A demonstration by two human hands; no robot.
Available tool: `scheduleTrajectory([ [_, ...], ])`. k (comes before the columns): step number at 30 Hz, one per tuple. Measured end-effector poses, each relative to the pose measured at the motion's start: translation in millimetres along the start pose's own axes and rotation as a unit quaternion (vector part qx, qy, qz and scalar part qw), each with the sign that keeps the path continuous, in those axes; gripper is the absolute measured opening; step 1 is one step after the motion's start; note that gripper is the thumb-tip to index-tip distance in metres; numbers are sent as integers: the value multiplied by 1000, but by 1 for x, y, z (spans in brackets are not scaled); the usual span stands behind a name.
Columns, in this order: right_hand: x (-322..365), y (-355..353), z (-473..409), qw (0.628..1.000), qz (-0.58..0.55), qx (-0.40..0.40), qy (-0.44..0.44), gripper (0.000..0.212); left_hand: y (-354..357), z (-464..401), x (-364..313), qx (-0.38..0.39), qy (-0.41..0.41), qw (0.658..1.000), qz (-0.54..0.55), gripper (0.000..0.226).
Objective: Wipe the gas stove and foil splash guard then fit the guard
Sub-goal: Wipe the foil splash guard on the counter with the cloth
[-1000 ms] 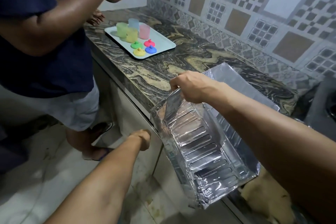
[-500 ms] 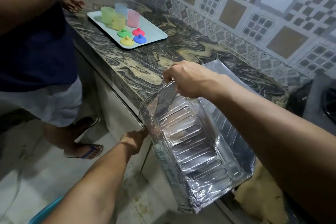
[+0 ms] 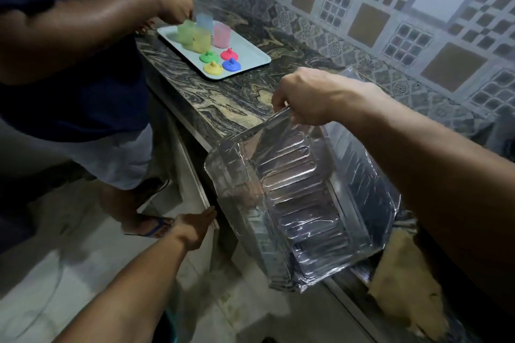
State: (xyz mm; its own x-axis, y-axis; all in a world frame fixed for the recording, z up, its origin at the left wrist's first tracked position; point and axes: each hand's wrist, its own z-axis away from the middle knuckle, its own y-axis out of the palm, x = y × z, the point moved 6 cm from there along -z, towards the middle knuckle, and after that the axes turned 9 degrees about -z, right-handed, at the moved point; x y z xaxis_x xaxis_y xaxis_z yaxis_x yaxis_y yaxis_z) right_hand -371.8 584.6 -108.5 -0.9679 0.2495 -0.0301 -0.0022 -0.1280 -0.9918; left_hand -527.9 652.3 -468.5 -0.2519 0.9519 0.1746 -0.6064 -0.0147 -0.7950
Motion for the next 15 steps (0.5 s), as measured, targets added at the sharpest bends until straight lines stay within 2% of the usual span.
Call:
scheduleTrajectory([
  [5, 4, -23, 7, 1000, 7, -9, 4, 20, 1, 8, -2, 18, -3, 1000, 25, 87],
  [11, -5, -59, 24, 1000, 8, -16, 7, 25, 5, 19, -4, 14, -1, 1000, 12, 77],
  [13, -6, -69, 30, 1000, 5, -19, 11, 29, 3, 26, -2, 20, -15, 996, 87, 75],
  [15, -7, -78, 35, 1000, 2, -20, 15, 39, -8, 28, 6, -6, -51, 982, 180, 69],
])
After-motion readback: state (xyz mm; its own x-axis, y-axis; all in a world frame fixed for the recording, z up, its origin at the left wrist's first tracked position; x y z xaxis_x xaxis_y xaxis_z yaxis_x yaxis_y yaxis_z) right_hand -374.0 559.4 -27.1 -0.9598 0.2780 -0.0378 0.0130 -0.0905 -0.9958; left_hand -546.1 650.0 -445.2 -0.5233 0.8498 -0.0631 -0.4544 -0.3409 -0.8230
